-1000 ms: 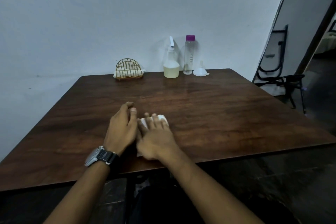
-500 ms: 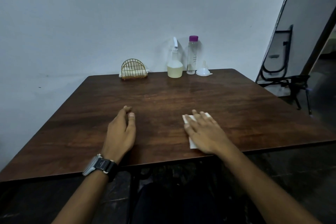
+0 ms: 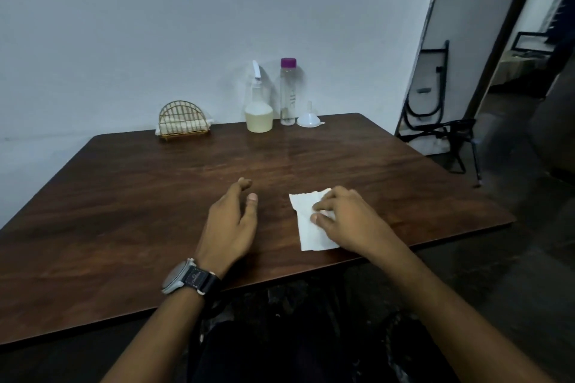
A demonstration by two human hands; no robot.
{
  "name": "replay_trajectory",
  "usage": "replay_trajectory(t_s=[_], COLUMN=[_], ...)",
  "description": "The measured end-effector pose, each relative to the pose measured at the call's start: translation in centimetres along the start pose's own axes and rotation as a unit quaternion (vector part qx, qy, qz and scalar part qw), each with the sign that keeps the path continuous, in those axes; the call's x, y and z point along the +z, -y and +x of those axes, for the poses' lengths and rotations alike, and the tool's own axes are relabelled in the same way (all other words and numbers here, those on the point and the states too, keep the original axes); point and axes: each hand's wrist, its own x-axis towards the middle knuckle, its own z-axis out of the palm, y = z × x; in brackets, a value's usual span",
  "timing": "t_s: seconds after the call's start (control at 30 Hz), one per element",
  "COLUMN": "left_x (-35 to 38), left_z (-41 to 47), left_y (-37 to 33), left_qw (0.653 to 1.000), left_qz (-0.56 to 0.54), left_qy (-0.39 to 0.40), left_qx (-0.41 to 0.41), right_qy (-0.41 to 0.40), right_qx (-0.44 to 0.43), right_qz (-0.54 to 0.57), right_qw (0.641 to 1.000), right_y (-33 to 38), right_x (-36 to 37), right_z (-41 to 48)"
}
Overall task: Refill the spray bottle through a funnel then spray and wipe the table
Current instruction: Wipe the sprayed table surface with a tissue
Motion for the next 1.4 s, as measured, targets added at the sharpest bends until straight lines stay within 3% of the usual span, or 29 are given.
replay_trajectory(t_s=[0.1, 0.3, 0.53, 0.7, 0.83, 1.07, 1.23, 1.4], left_x=[2.2, 4.6, 5.7, 6.1, 7.2, 13.2, 17.9, 24.6], left_z=[0.2, 0.5, 0.8, 0.9, 1.3, 0.8, -2.3, -7.0], left_y=[-1.8, -3.8, -5.0, -5.8, -7.2, -14.1, -18.3, -17.5], left_qw=[1.0, 0.999, 0.998, 0.997, 0.995, 0.979, 0.953, 0.918], left_qz=[-0.007, -0.007, -0.023, -0.036, -0.051, -0.115, -0.155, -0.147], left_qy=[0.023, 0.04, 0.045, 0.034, 0.036, 0.098, 0.166, 0.286], left_qx=[0.016, 0.033, 0.04, 0.055, 0.073, 0.134, 0.2, 0.231], right_qy=[-0.047, 0.016, 0.036, -0.042, -0.133, -0.171, -0.192, -0.141], right_qx=[-0.006, -0.027, 0.001, 0.01, 0.035, 0.098, 0.207, 0.353], right_qz=[-0.003, 0.008, 0.033, 0.092, 0.212, 0.339, 0.417, 0.403], right_qw=[0.999, 0.999, 0.999, 0.995, 0.968, 0.92, 0.864, 0.833], right_y=[-0.2, -0.9, 0.0, -1.0, -3.7, -11.2, -17.6, -24.5], right_x=[-0.1, -1.7, -1.9, -3.2, -6.0, -9.4, -10.7, -4.9], right_z=[0.4, 0.0, 0.1, -1.3, -3.0, -7.8, -14.8, -20.9])
